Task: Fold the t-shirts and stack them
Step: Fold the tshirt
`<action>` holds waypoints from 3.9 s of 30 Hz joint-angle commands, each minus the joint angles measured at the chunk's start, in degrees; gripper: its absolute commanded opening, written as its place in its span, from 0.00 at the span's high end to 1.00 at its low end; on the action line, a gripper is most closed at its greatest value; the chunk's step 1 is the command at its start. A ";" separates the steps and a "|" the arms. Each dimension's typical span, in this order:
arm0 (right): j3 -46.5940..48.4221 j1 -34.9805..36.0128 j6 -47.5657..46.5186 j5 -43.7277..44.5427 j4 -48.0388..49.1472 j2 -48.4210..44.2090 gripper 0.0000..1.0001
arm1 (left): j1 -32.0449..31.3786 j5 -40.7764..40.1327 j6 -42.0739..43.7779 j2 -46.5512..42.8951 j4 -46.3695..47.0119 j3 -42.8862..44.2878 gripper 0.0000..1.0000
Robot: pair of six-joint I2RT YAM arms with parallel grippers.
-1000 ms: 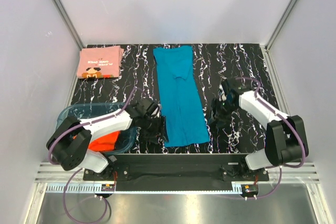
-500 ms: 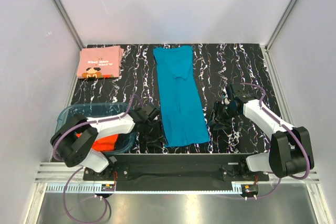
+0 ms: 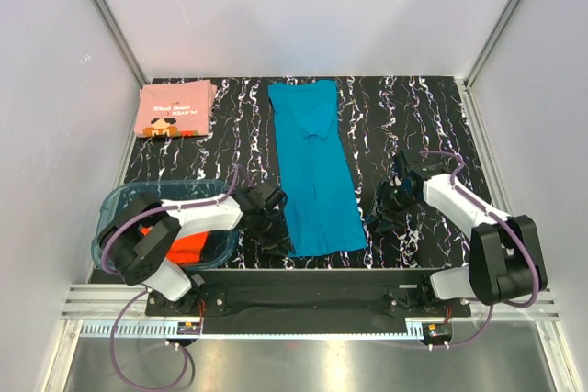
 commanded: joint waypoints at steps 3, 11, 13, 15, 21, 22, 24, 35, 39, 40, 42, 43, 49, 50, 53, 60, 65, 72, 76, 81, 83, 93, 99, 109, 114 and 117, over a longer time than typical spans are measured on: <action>-0.37 -0.18 1.72 3.22 -1.73 3.03 0.52 | -0.39 -6.65 1.25 3.11 -3.14 0.79 0.77; -3.26 -0.18 2.24 -1.26 0.89 4.88 0.52 | -0.39 -7.18 3.71 3.11 -5.25 1.85 0.82; -4.58 -0.18 2.51 -0.03 1.08 4.97 0.52 | -0.39 -7.18 4.15 3.46 -5.43 2.29 0.83; -4.85 -0.18 2.59 0.32 1.78 4.45 0.51 | -0.39 -7.01 4.59 3.81 -5.25 2.47 0.84; -4.58 -0.09 2.33 -1.43 2.04 5.76 0.48 | -0.39 -6.22 5.03 4.17 -4.55 2.38 0.86; -4.76 -0.09 2.33 -1.78 2.39 5.94 0.46 | -0.39 -6.13 5.03 4.25 -4.55 2.47 0.86; -4.94 -0.09 2.42 -2.22 3.27 7.34 0.44 | -0.39 -6.13 5.12 4.17 -4.37 2.47 0.87; -5.81 -0.01 2.16 -2.58 5.64 9.63 0.46 | -0.39 -5.78 5.47 4.08 -4.20 2.20 0.89; -5.99 0.08 2.07 -1.96 7.31 10.86 0.50 | -0.47 -5.69 5.38 3.82 -4.11 2.20 0.89; -5.99 0.08 2.33 -2.05 7.58 11.21 0.50 | -0.39 -5.69 5.38 3.82 -4.11 2.12 0.90; -6.08 0.52 2.51 -2.14 8.46 12.35 0.53 | -0.39 -5.86 5.38 3.82 -4.02 2.12 0.90; -6.17 0.70 2.59 -2.14 8.81 12.61 0.54 | -0.47 -5.78 5.30 3.73 -4.20 2.20 0.90; -5.20 1.05 2.86 -1.17 8.90 12.79 0.59 | -0.39 -5.78 5.38 3.82 -4.02 2.11 0.91; -4.85 1.14 3.03 -0.91 8.81 13.14 0.60 | -0.39 -5.78 5.38 3.82 -4.02 2.11 0.91; -5.11 1.31 3.21 -0.82 8.72 12.97 0.70 | -0.47 -5.86 5.47 3.64 -4.28 2.20 0.92; -5.81 3.24 3.12 -0.38 8.02 11.48 1.00 | -0.39 -7.01 6.88 3.11 -5.78 2.64 0.96; -6.69 4.56 4.17 -1.78 7.23 8.40 1.00 | -0.82 -7.89 7.58 0.04 -8.50 2.47 1.00; -0.56 5.79 4.80 -2.76 3.64 3.83 1.00 | -1.09 -9.99 10.04 -2.60 -15.88 9.21 1.00; 9.55 5.71 -0.20 -1.26 -1.81 9.96 1.00 | -0.39 -13.15 13.98 -0.58 -21.06 16.51 1.00; 21.85 5.53 -3.03 -0.74 -4.63 16.12 1.00 | 4.44 -15.18 18.21 2.93 -26.17 25.74 1.00; 26.43 5.27 -3.82 -0.03 -5.51 19.02 1.00 | 7.25 -14.31 20.06 5.21 -26.96 29.87 1.00; 52.24 2.81 -8.74 1.46 -10.16 37.20 1.00 | 18.32 -11.14 29.90 20.94 -32.85 53.51 1.00; 62.99 1.49 -10.50 0.06 -12.02 45.39 1.00 | 21.41 -10.00 32.28 29.73 -33.99 63.53 1.00; 68.63 0.08 -10.15 -2.58 -11.05 52.78 1.00 | 23.87 -6.31 33.86 37.65 -32.94 70.84 0.98; 69.50 -0.18 -10.06 -3.02 -10.35 54.45 1.00 | 24.31 -6.22 34.13 39.23 -32.76 72.69 0.96; 71.34 -0.27 -10.24 -3.37 -10.70 55.50 1.00 | 24.84 -6.22 33.86 39.76 -32.50 73.39 0.96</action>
